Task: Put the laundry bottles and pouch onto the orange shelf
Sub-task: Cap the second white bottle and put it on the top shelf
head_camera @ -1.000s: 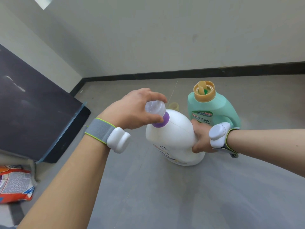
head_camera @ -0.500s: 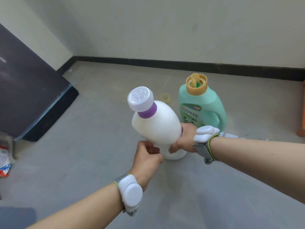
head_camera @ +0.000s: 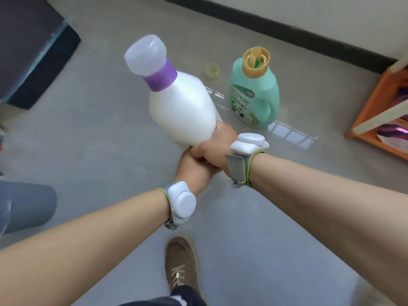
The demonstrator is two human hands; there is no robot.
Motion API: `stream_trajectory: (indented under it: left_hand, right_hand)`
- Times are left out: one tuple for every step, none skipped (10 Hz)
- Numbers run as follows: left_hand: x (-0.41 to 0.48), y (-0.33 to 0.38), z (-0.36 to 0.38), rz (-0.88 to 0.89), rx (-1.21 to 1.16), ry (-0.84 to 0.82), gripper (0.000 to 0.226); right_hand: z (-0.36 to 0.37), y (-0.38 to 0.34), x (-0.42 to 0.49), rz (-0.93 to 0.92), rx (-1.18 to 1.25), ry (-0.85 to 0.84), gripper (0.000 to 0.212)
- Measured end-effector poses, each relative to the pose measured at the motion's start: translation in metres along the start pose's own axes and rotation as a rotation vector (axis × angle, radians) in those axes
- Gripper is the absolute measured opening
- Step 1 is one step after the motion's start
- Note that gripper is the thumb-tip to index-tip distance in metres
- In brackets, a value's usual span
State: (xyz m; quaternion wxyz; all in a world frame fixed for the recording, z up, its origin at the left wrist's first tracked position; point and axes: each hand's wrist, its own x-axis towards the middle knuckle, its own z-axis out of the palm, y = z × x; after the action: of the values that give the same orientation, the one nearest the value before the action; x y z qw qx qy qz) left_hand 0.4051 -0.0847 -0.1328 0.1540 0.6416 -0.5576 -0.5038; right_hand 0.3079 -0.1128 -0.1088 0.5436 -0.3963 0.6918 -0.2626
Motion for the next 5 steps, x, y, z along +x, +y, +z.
stream_trajectory:
  left_hand:
    - [-0.04, 0.033, -0.007, -0.128, -0.037, -0.054, 0.038]
    - [-0.108, 0.09, -0.018, -0.274, 0.082, -0.263, 0.038]
    - [-0.141, 0.12, -0.013, -0.303, 0.2, -0.386, 0.034]
    - [-0.19, 0.184, 0.018, -0.281, 0.335, -0.651, 0.033]
    - [-0.212, 0.234, 0.058, -0.221, 0.411, -0.82, 0.029]
  right_hand:
    - [-0.004, -0.007, -0.054, 0.222, 0.11, -0.043, 0.037]
    - [-0.042, -0.033, -0.125, 0.354, 0.193, 0.001, 0.025]
    - [-0.065, -0.031, -0.182, 0.524, 0.377, 0.119, 0.026]
    - [-0.119, -0.03, -0.252, 0.667, 0.633, 0.373, 0.029]
    - [-0.168, -0.023, -0.291, 0.713, 0.74, 0.5, 0.036]
